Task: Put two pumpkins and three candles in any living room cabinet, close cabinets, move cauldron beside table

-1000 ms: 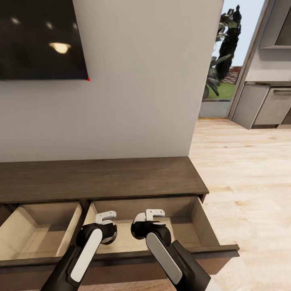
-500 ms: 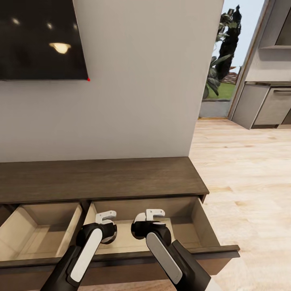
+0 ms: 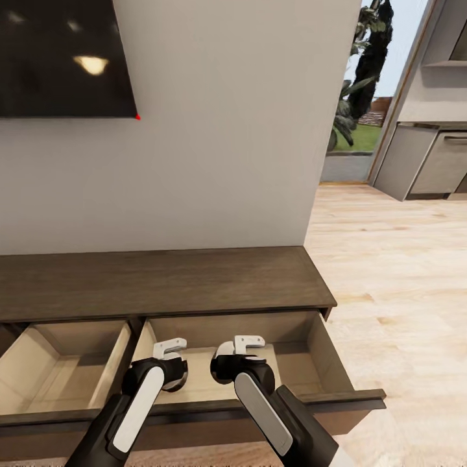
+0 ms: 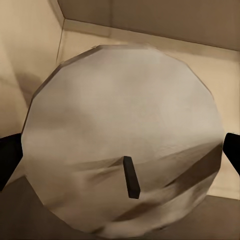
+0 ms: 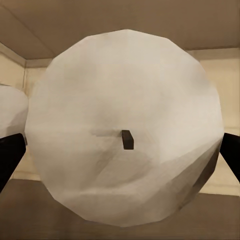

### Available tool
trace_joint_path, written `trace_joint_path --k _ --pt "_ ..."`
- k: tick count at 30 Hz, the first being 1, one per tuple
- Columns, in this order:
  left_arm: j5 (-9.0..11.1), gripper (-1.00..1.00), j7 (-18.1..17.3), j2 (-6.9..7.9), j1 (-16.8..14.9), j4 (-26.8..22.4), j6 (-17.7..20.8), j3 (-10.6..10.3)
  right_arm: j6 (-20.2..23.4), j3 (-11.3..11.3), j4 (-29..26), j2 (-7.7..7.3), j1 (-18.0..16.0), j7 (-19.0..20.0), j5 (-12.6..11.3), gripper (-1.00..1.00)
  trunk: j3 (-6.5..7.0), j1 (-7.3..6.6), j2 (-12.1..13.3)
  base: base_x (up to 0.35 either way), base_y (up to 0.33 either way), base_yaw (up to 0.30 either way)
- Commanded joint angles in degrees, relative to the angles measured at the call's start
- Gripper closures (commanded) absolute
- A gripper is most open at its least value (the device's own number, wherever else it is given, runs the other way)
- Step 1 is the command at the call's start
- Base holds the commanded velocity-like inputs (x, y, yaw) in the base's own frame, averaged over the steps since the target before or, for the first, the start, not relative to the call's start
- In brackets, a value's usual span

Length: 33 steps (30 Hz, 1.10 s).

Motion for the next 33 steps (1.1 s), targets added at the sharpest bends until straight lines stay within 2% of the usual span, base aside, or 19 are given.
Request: trace_joint_path --k 1,5,9,15,16,17,18,29,33 --pt "0.57 1.00 0.57 0.00 -0.04 -0.06 0.03 -0.05 0.01 0.10 -0.06 -0.01 -0.07 -0.77 -0.50 1.00 -0.28 0.01 -0.04 0.000 0.000 0.000" --pt "0.56 1.00 0.57 0.00 -0.04 -0.05 0.03 -0.05 0.05 0.10 -0.06 -0.01 -0.07 -0.77 -0.51 1.00 -0.50 0.03 -0.06 0.000 0.000 0.000" --pt "0.58 1.00 0.59 0.00 -0.04 -0.05 0.03 -0.05 0.04 0.10 -0.06 -0.01 -0.07 -0.77 -0.51 1.00 -1.39 0.14 -0.11 0.000 0.000 0.000" --pt "0.56 1.00 0.63 0.00 -0.04 -0.13 0.03 -0.05 0.08 0.10 -0.06 0.01 -0.05 -0.77 -0.49 1.00 -1.39 0.14 -0.11 0.000 0.000 0.000" --pt "0.56 1.00 0.63 0.00 -0.04 -0.13 0.03 -0.05 0.08 0.10 -0.06 0.04 -0.06 -0.77 -0.50 -1.00 -1.39 0.14 -0.11 0.000 0.000 0.000" --pt "0.56 1.00 0.63 0.00 -0.04 -0.17 0.03 -0.05 0.09 0.10 -0.06 0.04 -0.06 -0.77 -0.51 -1.00 -1.39 0.14 -0.11 0.000 0.000 0.000" --pt "0.56 -1.00 0.63 0.00 -0.04 -0.19 0.03 -0.07 0.09 0.10 -0.06 0.06 -0.07 -0.77 -0.51 -1.00 -1.39 0.14 -0.11 0.000 0.000 0.000" --pt "0.55 -1.00 0.63 0.00 -0.04 -0.31 0.03 -0.05 0.09 0.10 -0.12 0.04 -0.07 -0.77 -0.51 -1.00 -1.39 0.14 -0.11 0.000 0.000 0.000" --pt "0.55 -1.00 0.63 0.00 -0.04 -0.31 0.03 -0.05 0.09 0.10 -0.13 0.05 -0.07 -0.77 -0.51 -1.00 -0.50 0.03 -0.06 0.000 0.000 0.000"
